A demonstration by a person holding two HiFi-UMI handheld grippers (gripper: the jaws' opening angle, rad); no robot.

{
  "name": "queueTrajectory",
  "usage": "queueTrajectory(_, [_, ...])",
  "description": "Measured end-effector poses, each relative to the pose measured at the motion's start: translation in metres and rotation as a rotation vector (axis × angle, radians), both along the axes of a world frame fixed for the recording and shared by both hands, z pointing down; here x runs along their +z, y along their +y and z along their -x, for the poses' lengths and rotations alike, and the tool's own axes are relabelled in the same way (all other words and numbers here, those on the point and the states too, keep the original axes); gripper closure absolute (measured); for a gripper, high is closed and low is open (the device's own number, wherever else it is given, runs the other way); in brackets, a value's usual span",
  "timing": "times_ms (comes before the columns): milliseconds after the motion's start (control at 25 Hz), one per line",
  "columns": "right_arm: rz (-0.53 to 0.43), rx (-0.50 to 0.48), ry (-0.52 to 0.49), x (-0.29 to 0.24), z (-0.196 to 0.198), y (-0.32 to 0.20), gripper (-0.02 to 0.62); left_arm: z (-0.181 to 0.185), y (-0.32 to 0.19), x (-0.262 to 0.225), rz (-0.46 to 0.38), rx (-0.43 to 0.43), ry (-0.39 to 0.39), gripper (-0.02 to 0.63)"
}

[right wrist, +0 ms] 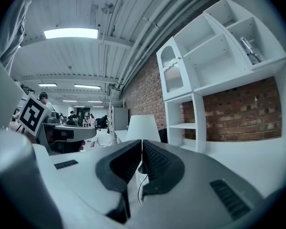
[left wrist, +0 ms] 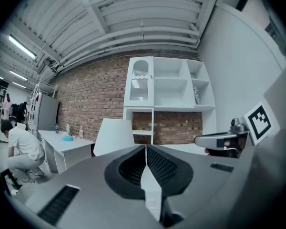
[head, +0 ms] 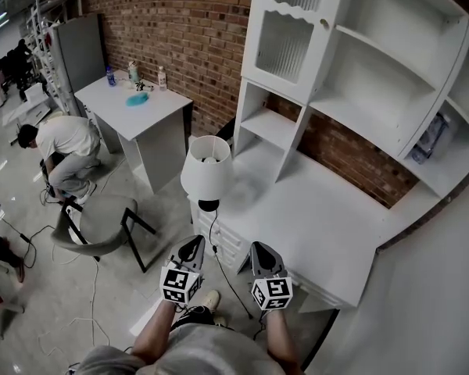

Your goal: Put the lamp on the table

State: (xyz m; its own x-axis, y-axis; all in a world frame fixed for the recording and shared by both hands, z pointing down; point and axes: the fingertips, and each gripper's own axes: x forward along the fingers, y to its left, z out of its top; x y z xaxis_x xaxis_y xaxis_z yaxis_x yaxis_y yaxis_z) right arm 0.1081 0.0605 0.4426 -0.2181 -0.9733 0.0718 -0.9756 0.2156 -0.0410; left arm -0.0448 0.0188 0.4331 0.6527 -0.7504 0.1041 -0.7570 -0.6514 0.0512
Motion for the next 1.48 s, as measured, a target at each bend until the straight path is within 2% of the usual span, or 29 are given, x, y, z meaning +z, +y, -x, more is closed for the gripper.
queueTrajectory(360, [0.009,-0.007,-0.005,0.005,0.007,0.013,0.571,-0.003,0.013,0.005,-0.001,0.015,-0.01,0.601])
queueTrajectory(1480, [0.062,-0.004,-0.018,0.022,0.016,0.005,0.571,-0.003,0.006,0.016,0.033,0.051,-0.044,0.601])
